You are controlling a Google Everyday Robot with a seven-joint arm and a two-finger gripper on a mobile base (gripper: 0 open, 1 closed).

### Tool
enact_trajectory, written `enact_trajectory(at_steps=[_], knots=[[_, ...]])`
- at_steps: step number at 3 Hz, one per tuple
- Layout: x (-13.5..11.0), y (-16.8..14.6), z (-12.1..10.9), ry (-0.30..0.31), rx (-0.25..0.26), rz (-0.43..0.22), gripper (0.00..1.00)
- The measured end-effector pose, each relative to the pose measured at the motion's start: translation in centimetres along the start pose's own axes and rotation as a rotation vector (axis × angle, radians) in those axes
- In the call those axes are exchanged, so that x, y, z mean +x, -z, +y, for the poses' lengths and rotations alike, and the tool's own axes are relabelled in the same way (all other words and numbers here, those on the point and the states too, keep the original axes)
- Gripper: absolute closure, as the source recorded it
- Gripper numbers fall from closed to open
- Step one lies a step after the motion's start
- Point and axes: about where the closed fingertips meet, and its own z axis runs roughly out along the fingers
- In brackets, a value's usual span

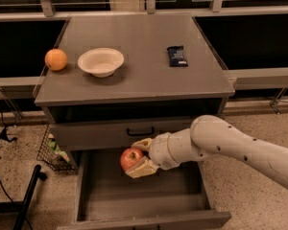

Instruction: Place apple into middle drawer

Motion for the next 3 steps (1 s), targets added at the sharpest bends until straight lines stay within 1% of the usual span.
enact_trajectory(at_steps=[1,2,3], knots=[[3.5,-1.9,-0.1,-0.003,0.037,-0.01,1.0],[3.6,-1.9,-0.1,-0.003,0.036,-0.009,1.0],[6.6,-3.3,-0.1,-0.005,0.042,0.003,1.0]])
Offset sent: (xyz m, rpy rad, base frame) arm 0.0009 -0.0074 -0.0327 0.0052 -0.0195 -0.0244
